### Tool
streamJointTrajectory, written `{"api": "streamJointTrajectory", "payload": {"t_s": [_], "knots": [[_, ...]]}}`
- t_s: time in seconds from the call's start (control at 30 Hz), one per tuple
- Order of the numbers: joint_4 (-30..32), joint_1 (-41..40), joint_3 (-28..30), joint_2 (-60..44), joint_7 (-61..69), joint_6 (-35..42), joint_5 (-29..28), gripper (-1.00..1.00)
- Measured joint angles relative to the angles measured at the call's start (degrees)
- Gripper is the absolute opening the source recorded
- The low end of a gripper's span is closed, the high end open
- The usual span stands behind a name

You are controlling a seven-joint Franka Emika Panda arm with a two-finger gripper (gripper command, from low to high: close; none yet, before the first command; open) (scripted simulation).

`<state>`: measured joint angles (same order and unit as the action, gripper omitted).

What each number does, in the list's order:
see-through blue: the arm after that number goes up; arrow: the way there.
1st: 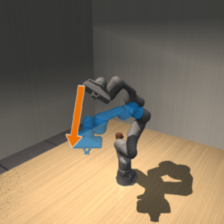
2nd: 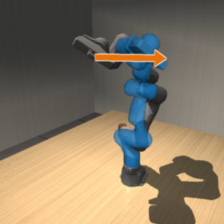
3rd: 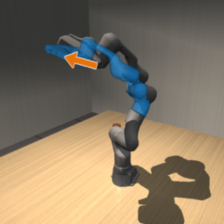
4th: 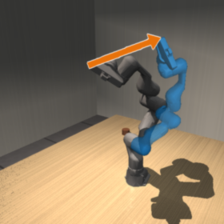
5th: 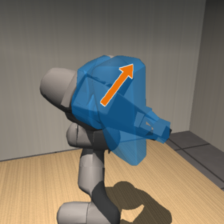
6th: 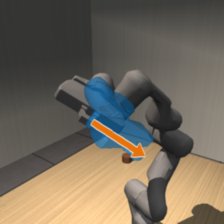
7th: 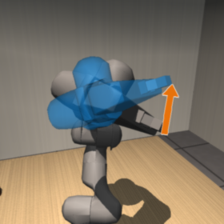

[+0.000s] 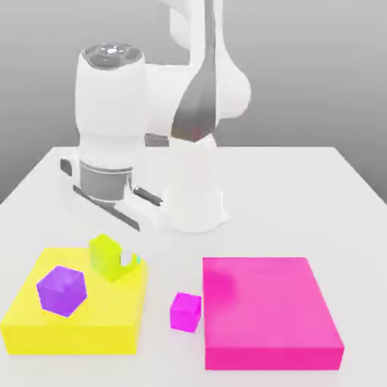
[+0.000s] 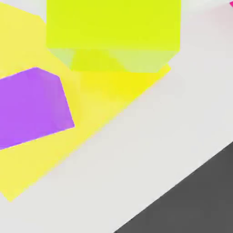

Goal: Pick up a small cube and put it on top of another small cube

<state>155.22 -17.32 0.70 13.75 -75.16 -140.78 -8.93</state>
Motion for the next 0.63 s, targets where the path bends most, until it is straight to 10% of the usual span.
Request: {"api": "streamJointTrajectory", "payload": {"t_s": [0.33,0.53,0.57,0.63], "knots": [[14.32,-3.50,6.05,19.67,5.96,4.60,3.07,-1.00],[17.68,-3.94,6.69,10.19,6.62,-8.27,3.25,-1.00],[18.00,-3.96,6.73,8.73,6.63,-10.05,3.23,1.00],[18.00,-3.96,6.73,8.73,6.63,-10.05,3.23,1.00]]}}
